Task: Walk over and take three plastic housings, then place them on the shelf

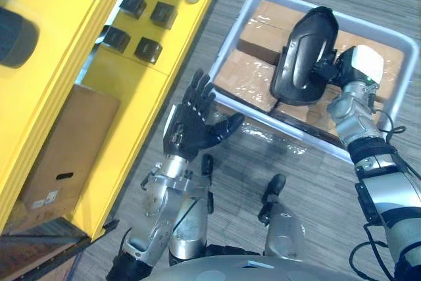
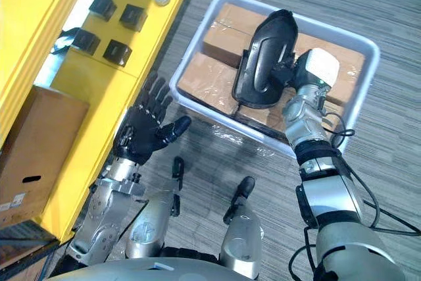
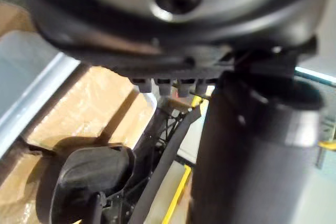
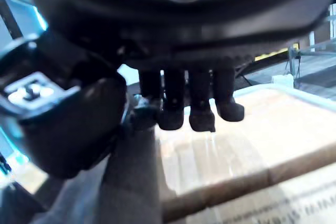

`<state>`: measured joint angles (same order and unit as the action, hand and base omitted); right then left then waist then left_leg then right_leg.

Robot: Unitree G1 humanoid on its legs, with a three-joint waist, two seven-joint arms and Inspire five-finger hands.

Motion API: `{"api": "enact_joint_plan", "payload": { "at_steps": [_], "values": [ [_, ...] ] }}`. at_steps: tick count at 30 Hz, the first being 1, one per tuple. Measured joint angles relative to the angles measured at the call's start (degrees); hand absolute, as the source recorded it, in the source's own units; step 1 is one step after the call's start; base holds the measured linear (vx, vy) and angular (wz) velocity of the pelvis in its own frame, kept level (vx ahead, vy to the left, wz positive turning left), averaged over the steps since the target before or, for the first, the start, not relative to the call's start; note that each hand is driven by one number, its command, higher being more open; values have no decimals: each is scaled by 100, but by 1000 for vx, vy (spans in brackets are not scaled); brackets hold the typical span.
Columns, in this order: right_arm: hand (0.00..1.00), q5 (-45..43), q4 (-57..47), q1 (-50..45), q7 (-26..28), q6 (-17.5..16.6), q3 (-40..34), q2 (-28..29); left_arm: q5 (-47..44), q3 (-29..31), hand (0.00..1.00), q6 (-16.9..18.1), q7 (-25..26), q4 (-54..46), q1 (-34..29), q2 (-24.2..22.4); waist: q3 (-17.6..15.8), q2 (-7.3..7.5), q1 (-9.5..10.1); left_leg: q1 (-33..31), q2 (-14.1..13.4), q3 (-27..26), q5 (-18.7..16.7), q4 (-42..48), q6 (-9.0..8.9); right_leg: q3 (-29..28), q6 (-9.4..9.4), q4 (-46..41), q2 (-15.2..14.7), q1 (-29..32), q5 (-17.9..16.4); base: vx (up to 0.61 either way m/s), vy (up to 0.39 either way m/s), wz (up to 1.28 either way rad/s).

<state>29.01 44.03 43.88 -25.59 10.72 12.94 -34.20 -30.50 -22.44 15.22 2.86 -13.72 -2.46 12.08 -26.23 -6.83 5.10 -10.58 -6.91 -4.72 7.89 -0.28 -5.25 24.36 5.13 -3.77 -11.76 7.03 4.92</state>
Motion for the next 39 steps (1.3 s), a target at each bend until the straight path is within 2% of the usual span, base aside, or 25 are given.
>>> {"api": "enact_joint_plan", "payload": {
  "at_steps": [5, 8, 11, 13, 15, 18, 21, 25, 28, 30, 33, 39],
  "values": [
    [0, 230, -429, -49, -36, -149, 0, 21, 697, 13, 100, -636, 346, 92, 836, 109, 70, 142, -179, 109, -78, -244, -9, -2, -22, -236, -46, 100, 92, 5, 72, 10, -21, -24],
    [0, 344, -855, -57, -134, -177, -4, 30, 690, 175, 100, -918, 485, 183, 1362, 181, 74, 147, -325, 114, -79, -336, -27, -1, -46, -315, -59, 107, 121, 72, 107, -14, 1, -18],
    [0, 450, -889, -57, -181, -342, -12, 85, 615, 292, 100, -1148, 497, 215, 1617, 181, 104, 182, -376, 114, -98, -410, -28, 0, -48, -399, -62, 113, 145, 125, 130, -15, 0, -19],
    [0, 460, -889, -54, -181, -408, -11, 168, 365, 295, 100, -1386, 493, 400, 1904, 175, 141, 220, -370, 112, -137, -492, -44, 6, -70, -480, -92, 128, 186, 181, 170, -8, -14, -22],
    [0, 660, -890, -31, -179, -514, 1, 326, -194, 298, 100, -1684, 536, 1286, 2483, 126, 162, 253, -391, 112, -174, -559, -43, 6, -74, -549, -119, 210, 239, 197, 234, -27, -16, -16],
    [0, 674, -889, 11, -170, -642, 61, 363, -799, 298, 100, -1869, 580, 2015, 2832, 65, 162, 255, -425, 107, -177, -592, -44, 4, -75, -589, -119, 213, 244, 233, 248, -21, -4, -10],
    [0, 677, -881, 231, -168, -675, 213, 385, -1225, 303, 100, -1901, 706, 2872, 3249, -12, 155, 267, -490, 66, -187, -647, -41, -5, -80, -665, -137, 228, 267, 330, 303, -11, -2, -17],
    [0, 681, -882, 774, -169, -790, 307, 574, -1718, 441, 100, -1896, 706, 3906, 4115, -2, 110, 408, -549, -5, -235, -812, -18, -3, -108, -838, -186, 310, 333, 472, 431, -2, -6, -20],
    [0, 681, -886, 1011, -170, -873, 363, 684, -1945, 551, 100, -1851, 706, 4216, 4610, 6, 67, 535, -566, -4, -272, -883, -11, 0, -121, -922, -205, 317, 375, 520, 462, 0, -8, -17],
    [0, 682, -888, 1183, -171, -952, 452, 796, -2160, 568, 100, -1663, 705, 4439, 5010, 2, 66, 617, -591, -5, -282, -954, -10, 0, -123, -1020, -212, 317, 391, 575, 477, 6, -5, -16],
    [0, 681, -893, 1285, -198, -1093, 558, 939, -2551, 764, 100, -1471, 695, 4488, 5286, 3, 33, 704, -699, -3, -282, -993, -13, 0, -127, -1065, -208, 317, 393, 598, 485, 8, 11, -8],
    [0, 681, -894, 1319, -242, -1242, 661, 1058, -3284, 883, 100, -1270, 641, 4751, 5633, -12, -9, 794, -723, 17, -287, -1130, -23, 5, -139, -1200, -209, 318, 404, 658, 508, 13, 13, -10]
  ]
}}
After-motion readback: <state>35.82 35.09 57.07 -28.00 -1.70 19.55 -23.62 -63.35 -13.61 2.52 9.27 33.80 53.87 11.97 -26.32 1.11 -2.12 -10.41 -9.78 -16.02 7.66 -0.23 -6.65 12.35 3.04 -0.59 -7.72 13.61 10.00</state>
